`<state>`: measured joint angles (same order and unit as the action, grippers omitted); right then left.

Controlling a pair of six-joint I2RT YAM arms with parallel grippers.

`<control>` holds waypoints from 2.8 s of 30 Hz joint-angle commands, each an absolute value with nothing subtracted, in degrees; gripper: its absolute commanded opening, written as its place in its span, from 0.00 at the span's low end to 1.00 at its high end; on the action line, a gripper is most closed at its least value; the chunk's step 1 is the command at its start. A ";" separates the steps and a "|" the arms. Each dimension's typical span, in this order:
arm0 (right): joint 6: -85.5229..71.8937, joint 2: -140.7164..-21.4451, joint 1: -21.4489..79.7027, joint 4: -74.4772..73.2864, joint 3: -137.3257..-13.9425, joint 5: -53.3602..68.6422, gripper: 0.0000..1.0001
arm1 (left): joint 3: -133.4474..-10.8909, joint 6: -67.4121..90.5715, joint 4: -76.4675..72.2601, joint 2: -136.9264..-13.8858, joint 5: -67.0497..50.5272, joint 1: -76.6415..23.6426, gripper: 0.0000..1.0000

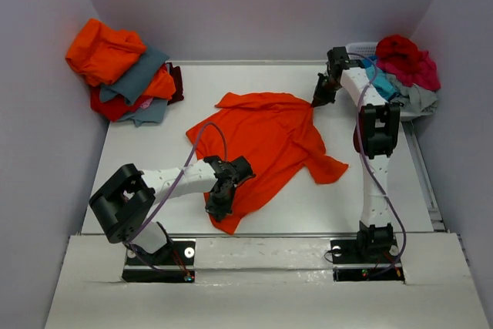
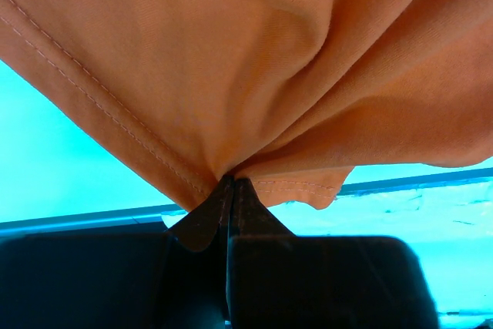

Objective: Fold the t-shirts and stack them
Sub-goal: Flatten the tshirt out

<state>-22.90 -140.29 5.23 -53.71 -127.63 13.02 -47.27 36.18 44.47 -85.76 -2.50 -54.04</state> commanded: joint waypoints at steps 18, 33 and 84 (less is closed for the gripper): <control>-23.47 -122.70 -2.81 -51.86 -109.17 5.19 0.07 | -45.35 32.26 47.02 -82.00 -3.08 -46.06 0.06; -25.13 -118.22 -4.39 -53.35 -101.16 -2.54 0.07 | -46.50 29.00 47.11 -80.69 -4.48 -37.35 0.06; -25.40 -118.74 9.58 -54.41 -103.53 14.41 0.29 | -91.05 21.71 40.78 -111.53 3.69 -29.97 0.67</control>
